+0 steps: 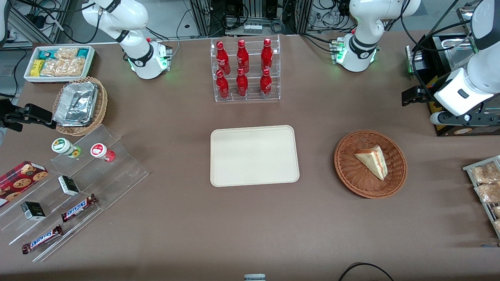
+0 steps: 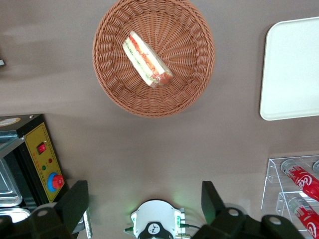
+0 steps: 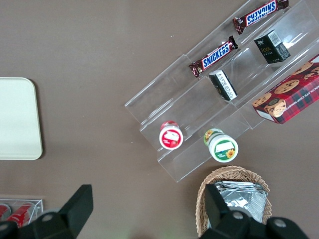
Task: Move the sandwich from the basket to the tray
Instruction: 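Move the left gripper over the wicker basket toward the wrapped sandwich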
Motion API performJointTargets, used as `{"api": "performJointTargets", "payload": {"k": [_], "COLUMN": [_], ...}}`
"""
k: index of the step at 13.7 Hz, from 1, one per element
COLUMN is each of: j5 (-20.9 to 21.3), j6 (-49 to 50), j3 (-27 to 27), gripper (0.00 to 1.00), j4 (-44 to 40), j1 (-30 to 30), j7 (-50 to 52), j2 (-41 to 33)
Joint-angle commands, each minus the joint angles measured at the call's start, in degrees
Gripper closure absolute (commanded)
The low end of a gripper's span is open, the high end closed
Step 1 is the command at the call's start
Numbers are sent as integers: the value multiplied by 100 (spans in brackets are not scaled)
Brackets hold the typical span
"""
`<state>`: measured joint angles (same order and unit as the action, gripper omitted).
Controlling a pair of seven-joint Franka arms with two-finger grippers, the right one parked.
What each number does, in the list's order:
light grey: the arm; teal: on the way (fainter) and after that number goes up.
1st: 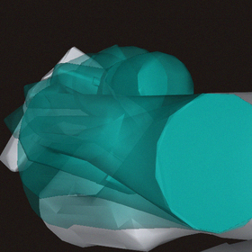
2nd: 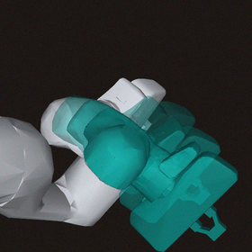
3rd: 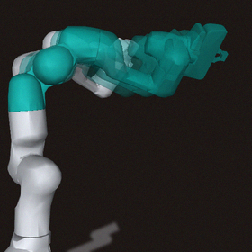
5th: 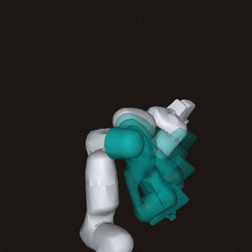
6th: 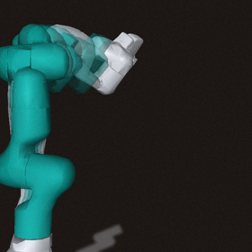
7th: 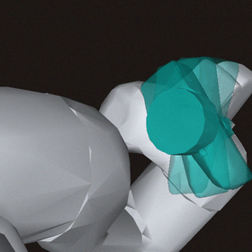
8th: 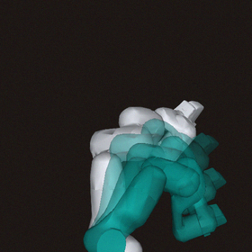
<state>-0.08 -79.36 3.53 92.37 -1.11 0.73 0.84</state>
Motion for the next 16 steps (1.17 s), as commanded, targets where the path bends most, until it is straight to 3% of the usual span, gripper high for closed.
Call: {"api": "performJointTargets", "payload": {"k": [1,10,16], "j5": [-80,25,25], "j6": [17,-659,-1906], "j3": [-37,-28,-37], "gripper": [0,0,0], "j4": [-44,535,1449], "j1": [-74,-91,-39], "j7": [102,137,207], "j2": [-66,240,399]}}
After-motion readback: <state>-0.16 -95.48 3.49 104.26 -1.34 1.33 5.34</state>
